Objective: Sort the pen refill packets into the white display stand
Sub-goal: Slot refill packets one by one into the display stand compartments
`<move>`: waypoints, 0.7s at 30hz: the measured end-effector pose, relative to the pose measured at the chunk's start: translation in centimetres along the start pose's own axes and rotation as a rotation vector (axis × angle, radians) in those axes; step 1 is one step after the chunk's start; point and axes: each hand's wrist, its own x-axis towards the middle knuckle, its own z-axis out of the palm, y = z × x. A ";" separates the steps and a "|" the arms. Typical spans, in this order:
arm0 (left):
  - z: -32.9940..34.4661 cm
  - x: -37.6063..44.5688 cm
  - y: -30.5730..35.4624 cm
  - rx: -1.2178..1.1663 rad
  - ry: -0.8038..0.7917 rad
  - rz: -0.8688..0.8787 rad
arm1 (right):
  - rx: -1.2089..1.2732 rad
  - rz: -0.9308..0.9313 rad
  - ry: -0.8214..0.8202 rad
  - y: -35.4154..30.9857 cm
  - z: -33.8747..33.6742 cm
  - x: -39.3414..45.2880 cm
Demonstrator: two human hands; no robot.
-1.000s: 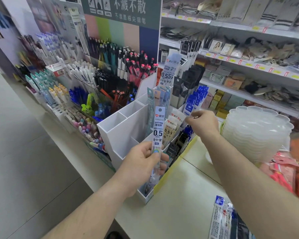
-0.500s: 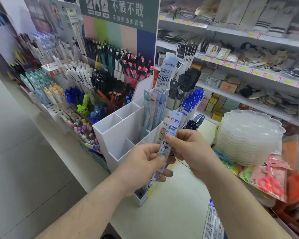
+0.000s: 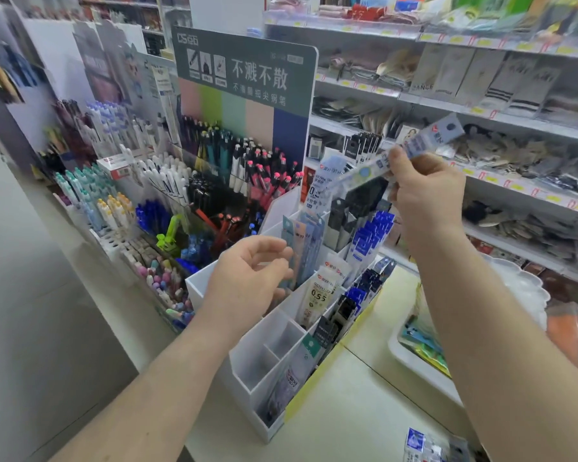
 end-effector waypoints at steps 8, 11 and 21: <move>-0.7 0.1 -0.4 0.090 0.027 0.022 | -0.589 -0.128 -0.189 3.4 4.6 2.9; -0.9 -0.2 -0.4 0.115 0.031 0.016 | -0.758 -0.093 -0.315 4.2 5.7 2.9; -1.7 -1.1 -1.2 0.170 0.005 -0.004 | -0.882 -0.033 -0.435 3.8 5.9 2.3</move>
